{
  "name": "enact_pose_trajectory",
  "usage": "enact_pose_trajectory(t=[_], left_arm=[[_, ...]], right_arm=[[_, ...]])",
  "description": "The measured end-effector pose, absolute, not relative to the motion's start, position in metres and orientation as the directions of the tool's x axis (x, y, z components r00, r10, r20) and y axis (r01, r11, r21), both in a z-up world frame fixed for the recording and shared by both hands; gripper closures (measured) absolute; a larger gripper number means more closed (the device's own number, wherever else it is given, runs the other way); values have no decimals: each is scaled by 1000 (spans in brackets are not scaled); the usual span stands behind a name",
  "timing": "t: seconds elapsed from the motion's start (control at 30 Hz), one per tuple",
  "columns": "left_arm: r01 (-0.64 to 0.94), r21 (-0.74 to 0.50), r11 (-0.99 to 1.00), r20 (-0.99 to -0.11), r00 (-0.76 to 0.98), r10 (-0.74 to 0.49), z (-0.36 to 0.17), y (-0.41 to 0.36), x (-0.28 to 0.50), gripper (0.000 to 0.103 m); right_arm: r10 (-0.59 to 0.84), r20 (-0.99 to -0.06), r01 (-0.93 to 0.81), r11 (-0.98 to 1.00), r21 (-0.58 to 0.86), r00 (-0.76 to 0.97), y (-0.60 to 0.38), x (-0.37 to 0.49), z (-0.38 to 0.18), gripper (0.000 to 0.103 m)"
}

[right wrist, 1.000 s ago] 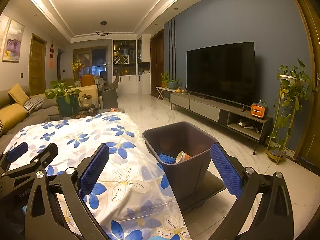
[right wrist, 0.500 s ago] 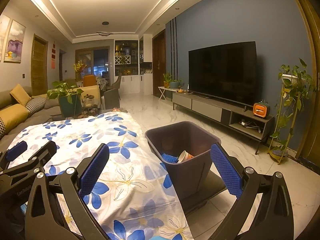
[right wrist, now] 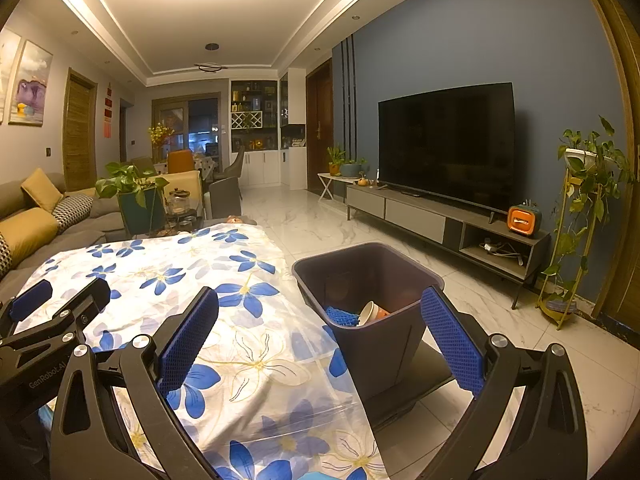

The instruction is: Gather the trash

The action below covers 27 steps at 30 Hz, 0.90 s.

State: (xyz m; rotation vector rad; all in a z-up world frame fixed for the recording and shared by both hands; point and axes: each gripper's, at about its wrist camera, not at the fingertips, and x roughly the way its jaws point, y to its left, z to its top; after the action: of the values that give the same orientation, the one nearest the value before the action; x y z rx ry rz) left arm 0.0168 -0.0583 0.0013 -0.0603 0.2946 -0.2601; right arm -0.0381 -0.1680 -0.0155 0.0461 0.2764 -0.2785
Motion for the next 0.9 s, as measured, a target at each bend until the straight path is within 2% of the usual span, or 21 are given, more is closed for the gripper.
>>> enact_pose_trajectory(t=[0.9], left_arm=[[243,-96,965,-278,924,-261,1,-59,17,6]], right_arm=[[-263,-274,276,961,10,925,-169,-36,-15,6]])
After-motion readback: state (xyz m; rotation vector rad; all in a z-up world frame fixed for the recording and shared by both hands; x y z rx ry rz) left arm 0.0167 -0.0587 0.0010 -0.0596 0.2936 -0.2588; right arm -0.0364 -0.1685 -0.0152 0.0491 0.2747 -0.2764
